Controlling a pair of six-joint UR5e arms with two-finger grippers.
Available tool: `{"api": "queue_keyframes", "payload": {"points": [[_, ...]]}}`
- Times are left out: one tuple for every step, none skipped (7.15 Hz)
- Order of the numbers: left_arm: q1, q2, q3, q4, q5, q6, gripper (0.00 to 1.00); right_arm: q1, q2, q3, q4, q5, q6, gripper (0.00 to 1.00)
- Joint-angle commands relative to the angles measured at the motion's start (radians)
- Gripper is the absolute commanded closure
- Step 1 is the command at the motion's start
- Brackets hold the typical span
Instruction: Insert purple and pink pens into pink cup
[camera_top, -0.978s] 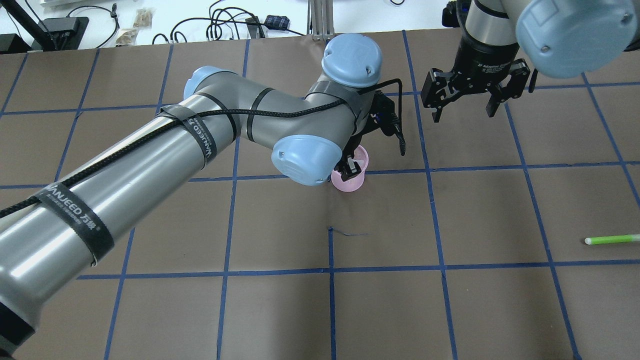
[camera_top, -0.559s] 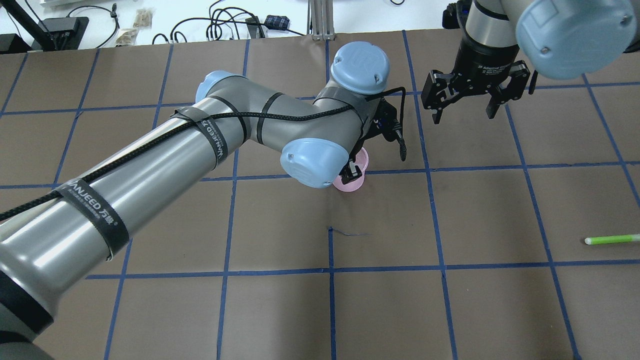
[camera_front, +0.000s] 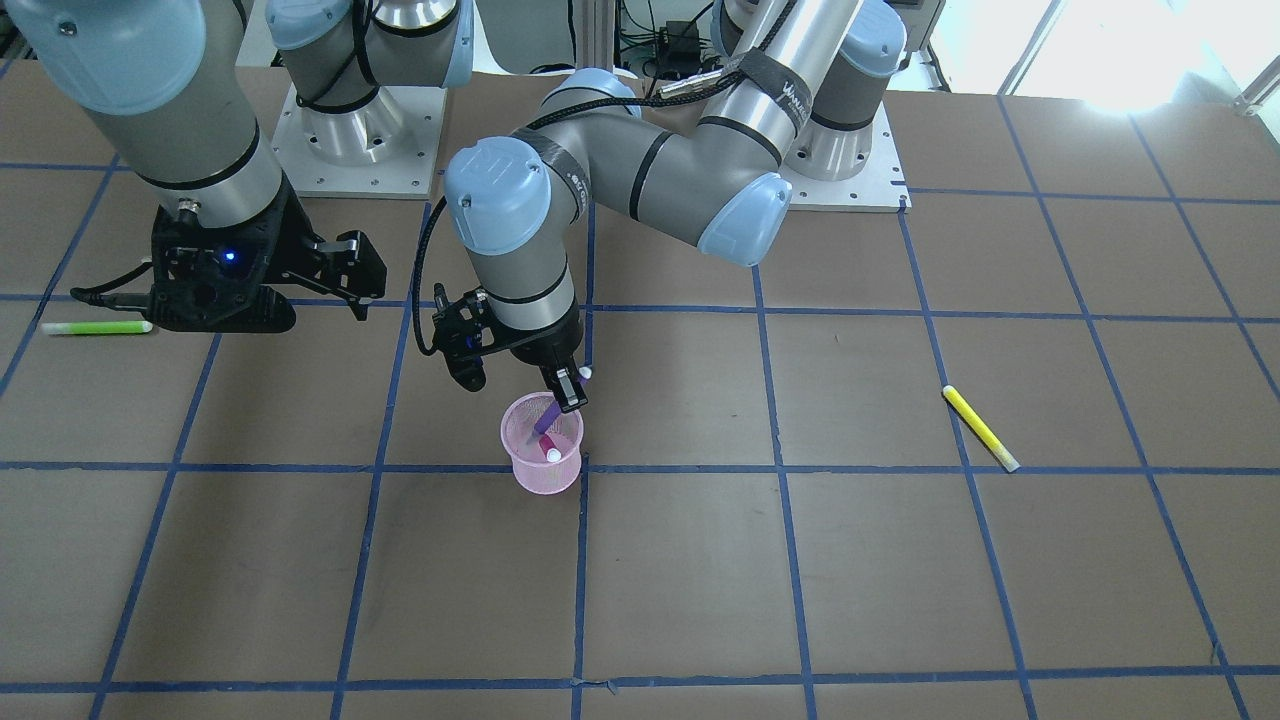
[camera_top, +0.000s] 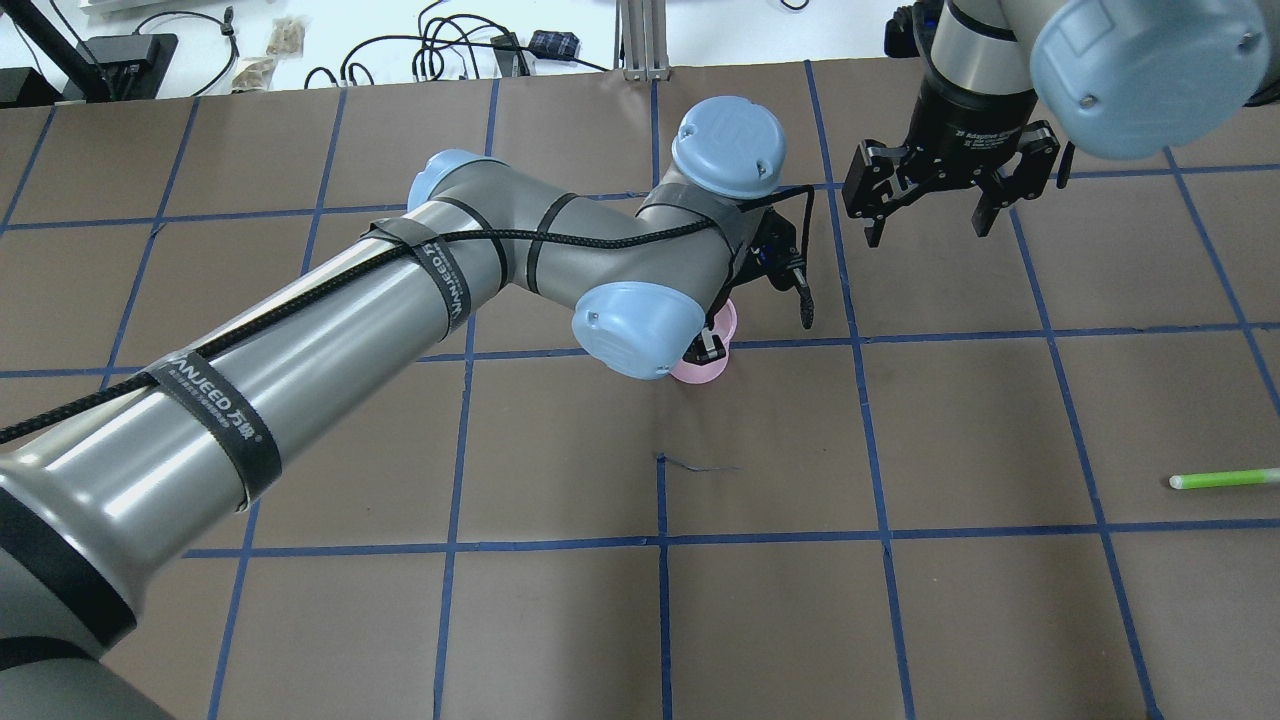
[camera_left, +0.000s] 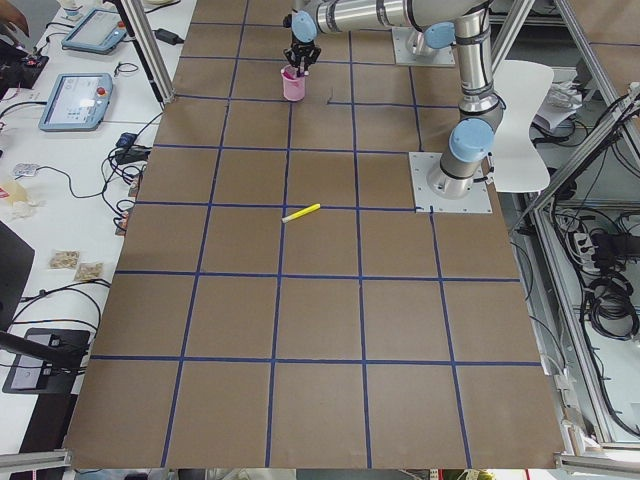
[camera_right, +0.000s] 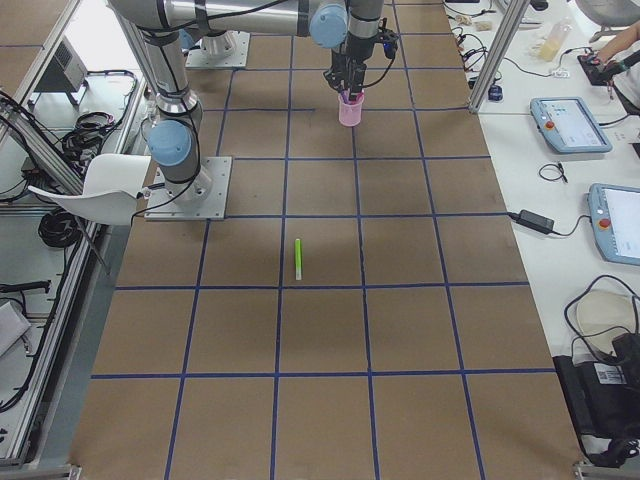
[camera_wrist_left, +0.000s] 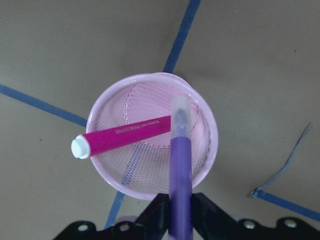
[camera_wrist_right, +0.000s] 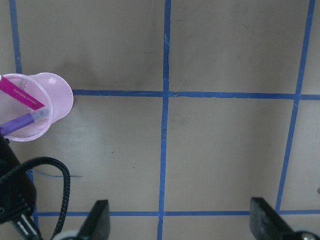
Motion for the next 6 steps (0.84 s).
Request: {"api": "queue_keyframes", "payload": {"points": [[0.001, 0.025, 0.003, -0.002, -0.002, 0.000, 0.00, -0.030, -0.003, 0.004, 0.002, 0.001, 0.001, 0.00], [0.009, 0.043, 0.003, 0.000, -0.002, -0.002, 0.00, -0.027, -0.004, 0.004, 0.002, 0.003, 0.005, 0.00], [0.021, 0.074, 0.011, 0.001, -0.005, -0.012, 0.00, -0.027, -0.007, 0.004, 0.004, 0.004, 0.005, 0.00], [0.061, 0.115, 0.014, 0.000, -0.013, -0.017, 0.00, -0.027, -0.007, 0.004, 0.002, 0.006, 0.008, 0.00], [0.111, 0.173, 0.012, -0.002, -0.018, -0.018, 0.06, -0.027, -0.009, 0.004, 0.002, 0.007, 0.010, 0.00], [0.156, 0.230, 0.000, -0.012, -0.016, -0.038, 0.06, -0.027, -0.009, 0.006, 0.004, 0.007, 0.013, 0.00]]}}
